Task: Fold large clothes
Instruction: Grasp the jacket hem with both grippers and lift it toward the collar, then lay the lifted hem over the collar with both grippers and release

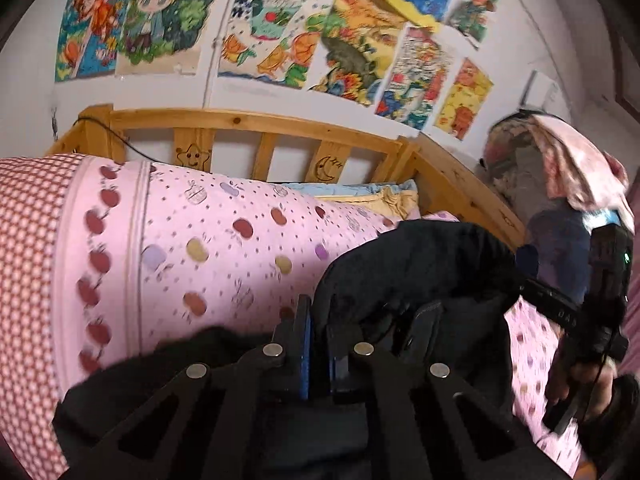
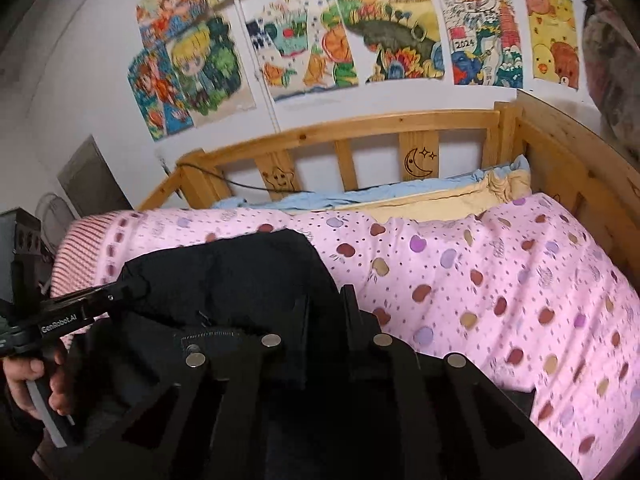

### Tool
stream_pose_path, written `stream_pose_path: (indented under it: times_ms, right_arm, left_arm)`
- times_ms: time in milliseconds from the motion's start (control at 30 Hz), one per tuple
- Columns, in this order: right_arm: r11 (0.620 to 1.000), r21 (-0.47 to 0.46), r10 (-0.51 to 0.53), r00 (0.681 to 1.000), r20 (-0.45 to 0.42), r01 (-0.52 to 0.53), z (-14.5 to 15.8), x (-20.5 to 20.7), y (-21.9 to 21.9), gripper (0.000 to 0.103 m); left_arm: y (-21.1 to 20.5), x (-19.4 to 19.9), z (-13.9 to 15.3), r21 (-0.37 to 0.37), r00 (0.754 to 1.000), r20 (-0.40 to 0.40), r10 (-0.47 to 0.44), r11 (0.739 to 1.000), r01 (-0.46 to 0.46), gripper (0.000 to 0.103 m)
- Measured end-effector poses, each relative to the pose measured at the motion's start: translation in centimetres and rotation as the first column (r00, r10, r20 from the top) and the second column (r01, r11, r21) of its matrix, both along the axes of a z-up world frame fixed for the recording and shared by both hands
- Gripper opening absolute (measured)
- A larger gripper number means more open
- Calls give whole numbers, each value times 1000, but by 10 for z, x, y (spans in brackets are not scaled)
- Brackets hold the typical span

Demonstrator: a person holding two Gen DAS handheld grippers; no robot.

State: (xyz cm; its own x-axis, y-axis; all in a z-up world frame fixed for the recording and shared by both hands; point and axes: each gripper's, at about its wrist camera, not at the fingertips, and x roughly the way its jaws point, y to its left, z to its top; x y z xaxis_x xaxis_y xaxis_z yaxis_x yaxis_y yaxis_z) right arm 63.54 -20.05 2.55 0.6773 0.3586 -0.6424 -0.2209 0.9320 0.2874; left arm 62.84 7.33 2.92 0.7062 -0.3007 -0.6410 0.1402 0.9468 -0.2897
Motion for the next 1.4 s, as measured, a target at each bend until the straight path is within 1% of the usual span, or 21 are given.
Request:
stream_pose_path:
  times_ms: [67, 167, 267, 333, 367, 467, 600, 667, 800, 900, 967, 1033, 1067, 1100, 1133, 1167, 1233, 1300, 1367, 1400]
  right_arm:
    - [1000, -11, 19, 1000, 23, -19, 4, -18, -9, 12]
    - [999, -17, 40, 998, 41, -39, 2, -39, -22, 12]
    - [998, -25, 52, 998, 46, -51, -6, -56, -33, 12]
    - [996, -55, 65, 997, 45, -63, -13, -63, -31, 12]
    - [993, -88, 77, 996, 41, -73, -20, -67, -30, 12]
    - [986, -142, 90, 996, 22, -86, -36, -71, -26, 12]
    - [979, -185, 88, 996, -2, -87, -58, -76, -19, 12]
    - [976, -197, 88, 996, -24, -91, -74, -77, -18, 12]
    - [976, -198, 85, 996, -15, -86, -96, -85, -17, 12]
    - [980, -183, 77, 997, -3, -76, -99, -88, -19, 13]
    - [980, -181, 82, 997, 7, -79, -94, -91, -21, 14]
    - [981, -178, 83, 996, 11, -80, -87, -94, -24, 19]
    - [983, -167, 79, 997, 18, -75, -80, -97, -29, 25]
    - [986, -152, 76, 997, 24, -72, -75, -100, -34, 36]
    - [989, -134, 75, 997, 30, -70, -71, -103, -38, 42]
    - [993, -100, 74, 996, 44, -70, -63, -108, -46, 50]
    - [997, -54, 61, 996, 72, -58, -49, -114, -58, 52]
    - [999, -16, 44, 993, 107, -42, -34, -113, -66, 52]
    - [1000, 21, 11, 991, 132, -14, -21, -104, -70, 52]
    - [998, 63, -10, 990, 138, 1, -13, -94, -73, 52]
  left_arm:
    - [2, -17, -2, 20, 999, 15, -35, 999, 35, 6]
    - [2, -32, -8, 64, 996, 22, -88, 994, 86, 6]
    - [0, -39, -19, 115, 992, 3, -123, 986, 121, 6]
    - [-3, -40, -28, 149, 991, -24, -135, 979, 137, 5]
    - [-5, -40, -32, 164, 990, -34, -139, 976, 143, 5]
    - [-14, -41, -47, 219, 986, -68, -149, 962, 161, 5]
    - [-28, -46, -69, 315, 982, -85, -171, 930, 190, 5]
    - [-32, -49, -79, 337, 981, -84, -176, 921, 195, 5]
    - [-35, -53, -89, 355, 982, -60, -178, 916, 188, 5]
    - [-28, -56, -81, 334, 983, -29, -184, 925, 183, 7]
    - [-21, -60, -71, 293, 981, 0, -191, 938, 183, 8]
    - [-14, -65, -61, 257, 980, 40, -195, 950, 179, 13]
    - [-11, -66, -56, 241, 979, 59, -194, 955, 175, 15]
    - [-7, -69, -49, 219, 978, 89, -189, 962, 166, 20]
    - [-4, -71, -44, 203, 976, 113, -185, 966, 159, 25]
    - [1, -74, -34, 174, 972, 157, -177, 973, 149, 28]
    - [6, -73, -19, 125, 963, 222, -155, 984, 129, 38]
    - [5, -60, -5, 76, 963, 246, -113, 992, 97, 39]
    - [1, -41, 4, 15, 968, 236, -85, 996, 84, 39]
    - [-3, -28, 5, -15, 975, 205, -85, 996, 90, 39]
